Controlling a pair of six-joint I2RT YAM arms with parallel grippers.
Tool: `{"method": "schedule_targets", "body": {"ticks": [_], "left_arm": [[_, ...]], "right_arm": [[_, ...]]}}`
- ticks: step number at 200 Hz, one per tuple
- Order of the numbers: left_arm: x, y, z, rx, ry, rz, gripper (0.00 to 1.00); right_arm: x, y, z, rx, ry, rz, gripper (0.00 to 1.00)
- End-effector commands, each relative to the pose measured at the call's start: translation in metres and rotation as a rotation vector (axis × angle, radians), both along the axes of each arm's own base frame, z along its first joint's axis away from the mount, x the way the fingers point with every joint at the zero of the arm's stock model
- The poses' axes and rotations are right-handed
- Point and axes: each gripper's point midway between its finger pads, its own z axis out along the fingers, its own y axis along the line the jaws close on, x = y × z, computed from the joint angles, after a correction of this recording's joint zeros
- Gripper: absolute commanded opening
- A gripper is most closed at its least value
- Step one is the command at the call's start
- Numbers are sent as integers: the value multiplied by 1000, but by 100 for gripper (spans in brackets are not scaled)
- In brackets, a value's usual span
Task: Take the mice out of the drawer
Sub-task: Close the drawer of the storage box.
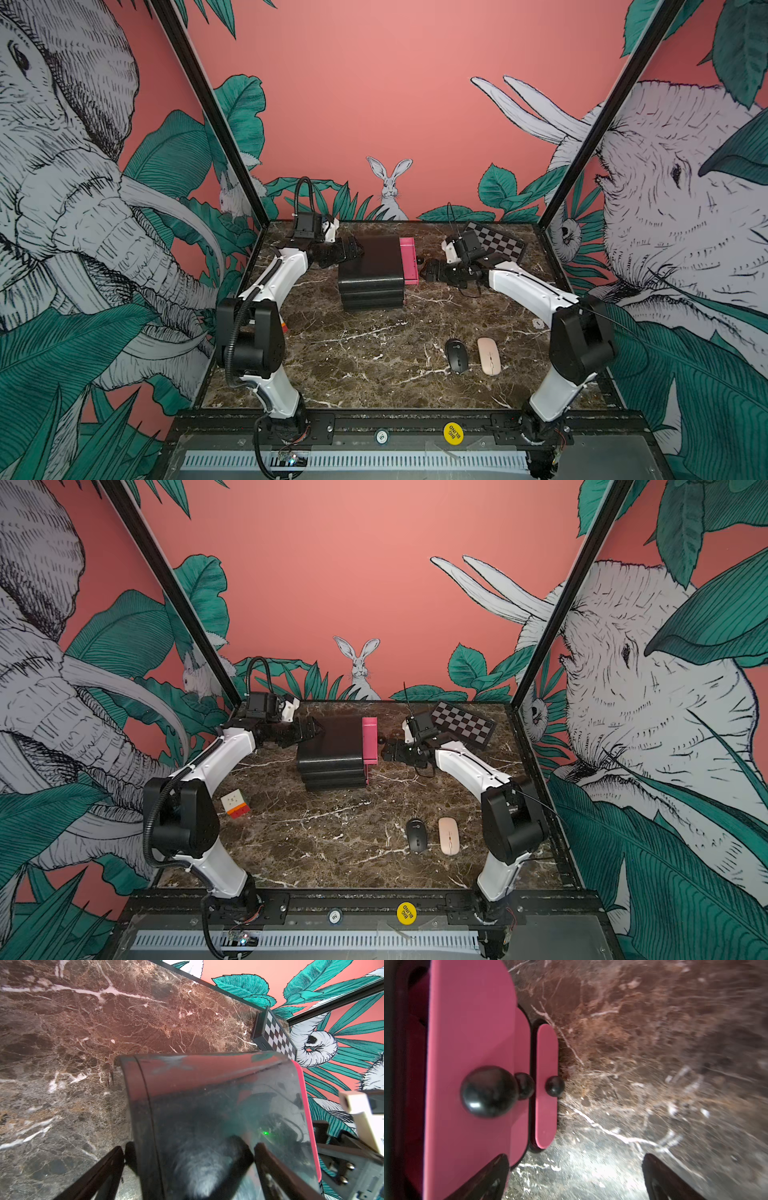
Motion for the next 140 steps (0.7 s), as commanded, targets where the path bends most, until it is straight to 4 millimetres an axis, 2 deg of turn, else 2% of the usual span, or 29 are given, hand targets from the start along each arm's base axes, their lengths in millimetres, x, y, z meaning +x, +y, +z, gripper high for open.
{"method": "schedule_targets", "body": {"ticks": [1,42,101,122,140], "left_arm": [[-3,-13,7,-32,-4,-55,98],[-4,-26,7,-26,-10,-110,98],[-5,-41,3,-44,5,-152,98],[-4,-29,2,23,-2,-100,98],[0,-9,9,108,-29,-16,98]], "right_arm": [[10,33,26,83,-83,69,99],[3,54,35,125,-105,101,99],[-11,66,13,102,-51,105,99],[-13,56,16,62,-67,88,99],[-10,34,22,-1,-90,44,99]]}}
